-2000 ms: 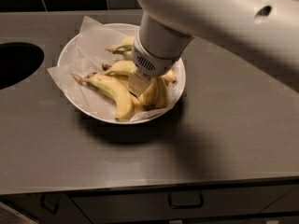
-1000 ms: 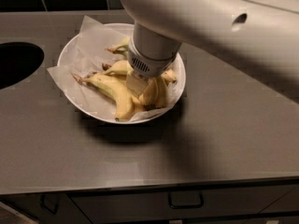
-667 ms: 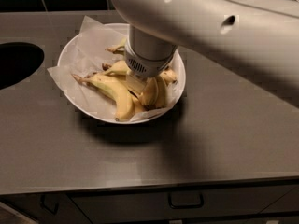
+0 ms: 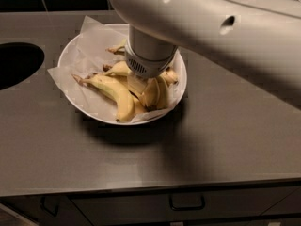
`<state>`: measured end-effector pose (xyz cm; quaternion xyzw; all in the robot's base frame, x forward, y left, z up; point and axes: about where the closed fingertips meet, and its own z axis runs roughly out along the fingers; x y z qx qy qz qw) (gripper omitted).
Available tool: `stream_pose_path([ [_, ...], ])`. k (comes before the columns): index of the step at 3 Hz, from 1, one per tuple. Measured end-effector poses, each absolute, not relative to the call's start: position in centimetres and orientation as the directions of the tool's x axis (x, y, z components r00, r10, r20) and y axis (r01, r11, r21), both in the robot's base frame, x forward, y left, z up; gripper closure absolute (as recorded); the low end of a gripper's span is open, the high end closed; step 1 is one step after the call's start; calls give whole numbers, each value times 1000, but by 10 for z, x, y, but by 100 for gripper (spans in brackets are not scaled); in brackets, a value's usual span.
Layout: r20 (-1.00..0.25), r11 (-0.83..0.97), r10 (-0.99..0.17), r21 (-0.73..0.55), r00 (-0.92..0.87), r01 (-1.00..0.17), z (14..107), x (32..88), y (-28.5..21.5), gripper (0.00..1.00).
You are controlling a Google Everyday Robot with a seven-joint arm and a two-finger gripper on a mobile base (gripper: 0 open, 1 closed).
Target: Pick banana from white bowl
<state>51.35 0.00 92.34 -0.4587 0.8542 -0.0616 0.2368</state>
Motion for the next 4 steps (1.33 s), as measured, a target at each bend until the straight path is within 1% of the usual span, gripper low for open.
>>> stream_pose_path([
  [2,-329,583,-809,-337,-487,-740,924,513,-3,100],
  [4,-298,634,-773,-363,-560,-683,920,511,-19,100],
])
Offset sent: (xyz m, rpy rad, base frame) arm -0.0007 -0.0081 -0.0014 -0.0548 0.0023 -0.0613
